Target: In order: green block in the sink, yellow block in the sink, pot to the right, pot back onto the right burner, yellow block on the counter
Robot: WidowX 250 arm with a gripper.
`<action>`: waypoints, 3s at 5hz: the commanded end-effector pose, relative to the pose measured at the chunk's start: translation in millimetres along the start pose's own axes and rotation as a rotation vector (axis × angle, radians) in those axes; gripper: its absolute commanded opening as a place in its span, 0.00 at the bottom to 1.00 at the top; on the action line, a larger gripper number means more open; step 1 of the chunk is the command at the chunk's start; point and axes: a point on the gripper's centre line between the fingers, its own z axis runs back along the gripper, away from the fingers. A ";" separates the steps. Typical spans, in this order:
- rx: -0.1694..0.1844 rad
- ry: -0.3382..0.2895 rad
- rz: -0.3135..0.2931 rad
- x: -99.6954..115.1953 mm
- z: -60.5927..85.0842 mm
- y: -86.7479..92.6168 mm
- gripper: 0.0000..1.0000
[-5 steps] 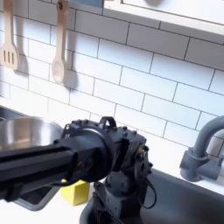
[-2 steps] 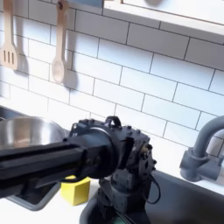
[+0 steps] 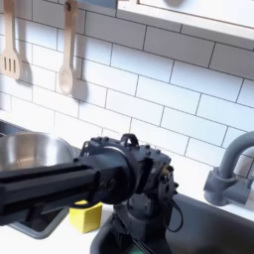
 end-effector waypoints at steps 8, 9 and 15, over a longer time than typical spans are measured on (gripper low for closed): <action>-0.030 0.005 0.045 -1.9 0.2 -35.7 1.00; -0.015 -0.008 0.067 -2.4 -1.3 -30.2 0.00; -0.066 -0.092 0.021 8.1 28.4 -28.4 0.00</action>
